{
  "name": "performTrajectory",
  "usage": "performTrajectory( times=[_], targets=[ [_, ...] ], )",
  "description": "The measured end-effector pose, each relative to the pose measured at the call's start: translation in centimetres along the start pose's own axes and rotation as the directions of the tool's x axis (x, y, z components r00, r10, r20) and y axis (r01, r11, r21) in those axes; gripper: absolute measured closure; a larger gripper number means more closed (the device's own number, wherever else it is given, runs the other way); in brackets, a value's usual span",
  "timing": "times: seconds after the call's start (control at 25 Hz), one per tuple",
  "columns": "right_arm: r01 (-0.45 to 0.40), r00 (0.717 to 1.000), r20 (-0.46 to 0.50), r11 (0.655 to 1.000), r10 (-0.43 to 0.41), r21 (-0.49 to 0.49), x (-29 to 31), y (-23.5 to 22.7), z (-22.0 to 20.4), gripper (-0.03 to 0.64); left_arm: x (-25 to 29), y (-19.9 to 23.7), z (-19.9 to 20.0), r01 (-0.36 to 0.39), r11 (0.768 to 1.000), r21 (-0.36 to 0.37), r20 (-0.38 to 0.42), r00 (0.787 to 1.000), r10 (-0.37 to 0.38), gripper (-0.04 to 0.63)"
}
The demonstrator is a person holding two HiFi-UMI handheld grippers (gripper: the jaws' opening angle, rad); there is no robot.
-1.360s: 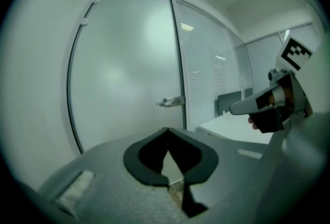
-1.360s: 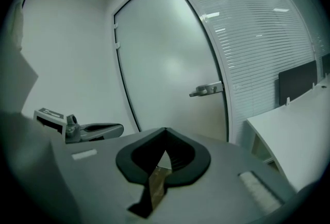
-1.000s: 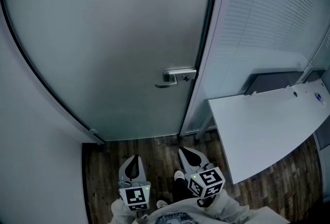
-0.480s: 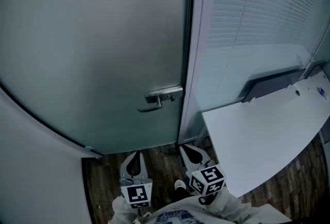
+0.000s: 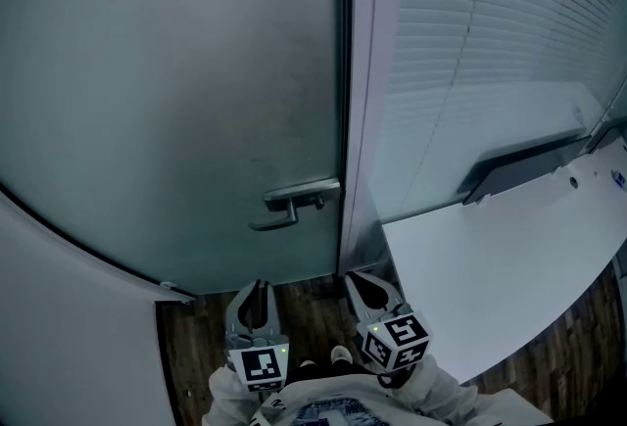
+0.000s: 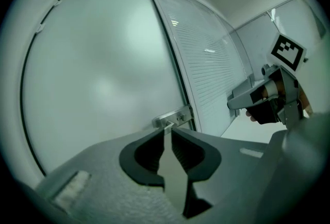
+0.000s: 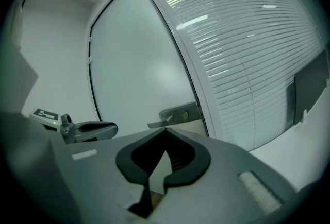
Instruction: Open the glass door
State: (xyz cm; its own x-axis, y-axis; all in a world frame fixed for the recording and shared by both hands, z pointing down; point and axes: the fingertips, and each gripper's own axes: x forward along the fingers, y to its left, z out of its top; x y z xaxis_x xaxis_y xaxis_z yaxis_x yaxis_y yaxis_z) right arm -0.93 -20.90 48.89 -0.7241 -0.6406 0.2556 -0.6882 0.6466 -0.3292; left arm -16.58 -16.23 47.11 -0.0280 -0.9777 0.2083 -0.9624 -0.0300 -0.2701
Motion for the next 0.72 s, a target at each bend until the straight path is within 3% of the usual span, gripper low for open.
performTrajectory(
  times=[0.04,0.16,0.28,0.4,0.52,0.64,0.72],
  targets=[
    [0.003,1.000,-0.002,1.000,-0.003,0.006,0.2,-0.2,0.0,0.611,0.5,0.1,0.1,0.008,1.000,0.025,-0.009,1.000,-0.007,0.527],
    [0.011,1.000,-0.003,1.000,-0.011,0.015,1.0,-0.4,0.0,0.611,2.0,0.5,-0.2,0.024,0.996,0.089,-0.029,0.999,-0.022,0.504],
    [0.035,0.999,-0.009,0.999,-0.035,0.022,1.4,-0.6,-0.3,0.611,3.6,0.3,-1.4,0.079,0.988,0.134,-0.062,0.996,-0.071,0.436],
    [0.066,0.998,-0.009,0.998,-0.066,0.022,1.5,-0.9,-0.1,0.611,4.9,-0.3,-2.5,0.146,0.970,0.193,-0.100,0.987,-0.129,0.379],
    [0.089,0.996,0.002,0.996,-0.089,0.019,1.6,-0.9,0.7,0.611,5.9,-0.5,-2.8,0.177,0.947,0.268,-0.125,0.981,-0.147,0.363],
    [0.103,0.995,0.003,0.995,-0.103,0.010,1.5,-0.8,1.0,0.611,7.1,-0.3,-3.0,0.170,0.901,0.399,-0.128,0.983,-0.129,0.359],
    [0.115,0.993,0.000,0.993,-0.115,0.012,1.5,-0.9,1.0,0.611,8.0,0.0,-3.1,0.157,0.839,0.520,-0.127,0.986,-0.106,0.360]
  ],
)
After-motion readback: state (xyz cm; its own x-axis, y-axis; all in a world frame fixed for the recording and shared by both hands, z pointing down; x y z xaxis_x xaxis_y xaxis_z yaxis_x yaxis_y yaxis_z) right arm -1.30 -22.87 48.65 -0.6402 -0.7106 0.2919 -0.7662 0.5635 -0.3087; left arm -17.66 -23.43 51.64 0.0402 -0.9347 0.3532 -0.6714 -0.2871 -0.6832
